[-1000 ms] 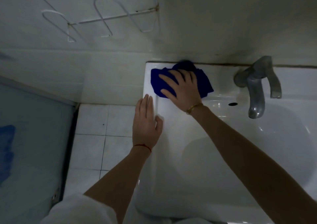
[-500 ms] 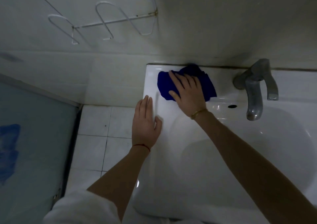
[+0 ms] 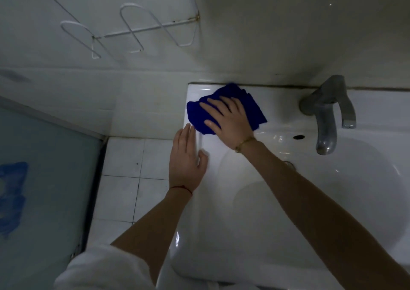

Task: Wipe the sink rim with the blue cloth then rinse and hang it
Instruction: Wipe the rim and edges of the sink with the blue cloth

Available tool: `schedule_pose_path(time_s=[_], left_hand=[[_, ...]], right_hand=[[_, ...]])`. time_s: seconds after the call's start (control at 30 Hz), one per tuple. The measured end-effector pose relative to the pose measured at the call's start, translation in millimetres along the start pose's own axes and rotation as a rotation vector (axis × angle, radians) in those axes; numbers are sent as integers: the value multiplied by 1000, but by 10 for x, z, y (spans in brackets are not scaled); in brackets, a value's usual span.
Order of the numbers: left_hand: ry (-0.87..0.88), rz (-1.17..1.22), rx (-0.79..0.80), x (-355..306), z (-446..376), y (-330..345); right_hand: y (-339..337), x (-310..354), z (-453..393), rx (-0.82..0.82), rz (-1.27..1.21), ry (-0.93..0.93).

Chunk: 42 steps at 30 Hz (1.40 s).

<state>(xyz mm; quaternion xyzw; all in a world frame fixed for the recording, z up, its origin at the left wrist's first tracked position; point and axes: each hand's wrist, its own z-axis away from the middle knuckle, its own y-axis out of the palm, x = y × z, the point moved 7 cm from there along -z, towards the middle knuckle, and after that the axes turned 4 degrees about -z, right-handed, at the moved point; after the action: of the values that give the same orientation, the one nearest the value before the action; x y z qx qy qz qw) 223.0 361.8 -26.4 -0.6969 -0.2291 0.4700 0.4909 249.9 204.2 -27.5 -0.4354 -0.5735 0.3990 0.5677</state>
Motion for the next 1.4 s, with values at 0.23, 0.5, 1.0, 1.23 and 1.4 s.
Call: schedule_pose_path(time_s=[0.23,0.5,1.0,1.23,1.4], left_hand=[[22,17,-9,-10,-9,-22],[6,0,-11,-4,-6,3],[4,-13,2,-22,-9,-22],[13,3,3,-13,-23,-14],[15,-22,-5,-12,-12,4]], right_hand=[[-335,-999,484,-196,35,276],[-47,-94,13,-75,-15,58],[-150,-392,107,-49,-28,80],[-361,-1014,421,-280,22,456],[-155,-355,78,-157,19,254]])
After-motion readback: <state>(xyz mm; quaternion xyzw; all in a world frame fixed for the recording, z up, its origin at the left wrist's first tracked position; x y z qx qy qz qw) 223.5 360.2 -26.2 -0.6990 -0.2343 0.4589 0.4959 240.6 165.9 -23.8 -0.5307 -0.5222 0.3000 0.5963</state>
